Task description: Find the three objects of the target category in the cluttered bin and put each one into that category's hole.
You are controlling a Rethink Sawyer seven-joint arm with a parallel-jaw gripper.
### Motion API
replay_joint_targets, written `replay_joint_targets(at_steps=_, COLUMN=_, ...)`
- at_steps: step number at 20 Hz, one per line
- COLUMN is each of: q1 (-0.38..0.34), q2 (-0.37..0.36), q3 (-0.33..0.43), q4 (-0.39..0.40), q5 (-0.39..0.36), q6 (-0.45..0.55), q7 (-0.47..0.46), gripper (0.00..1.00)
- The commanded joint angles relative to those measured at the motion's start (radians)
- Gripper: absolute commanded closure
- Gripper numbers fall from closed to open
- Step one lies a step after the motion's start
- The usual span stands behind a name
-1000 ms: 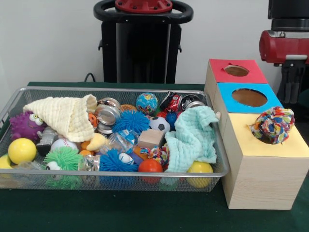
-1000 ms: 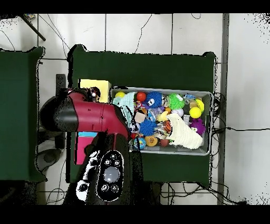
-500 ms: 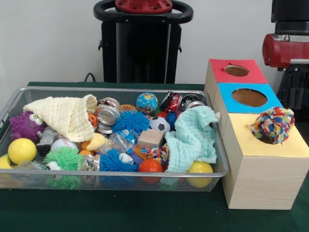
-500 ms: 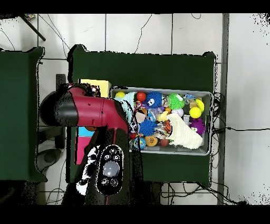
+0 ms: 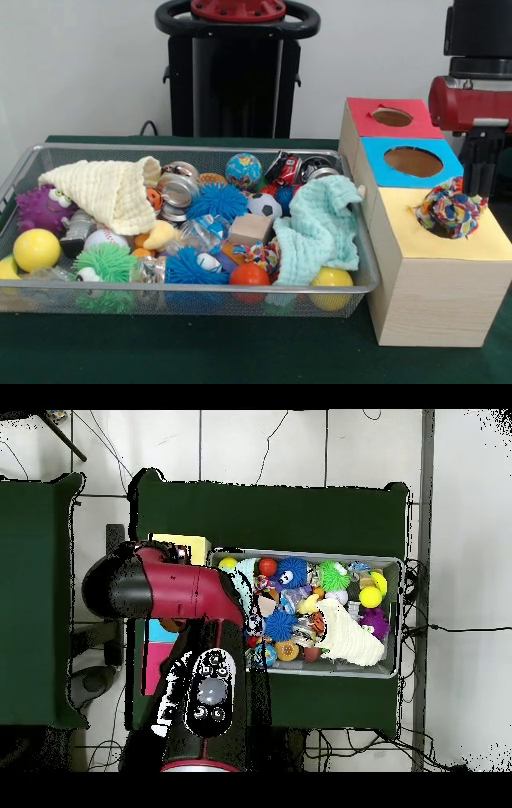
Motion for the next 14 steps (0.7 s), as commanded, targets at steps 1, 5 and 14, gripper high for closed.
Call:
replay_joint_targets(at_steps=1, q1=-0.042, q2=0.062, q3=0.013, q4=0.001, q5=-0.016, q6=0.023, q7=0.158, gripper=1.0)
replay_joint_targets(at_steps=5, q1=-0.047, q2=0.066, q3=0.011, q4=0.005, q5=-0.025, q6=0.033, q7=0.143, gripper=1.0)
replay_joint_targets(at_steps=14, q1=-0.059, q2=0.054, q3=0.032, q4=0.04, q5=-0.048, q6=0.083, q7=0.096, gripper=1.0)
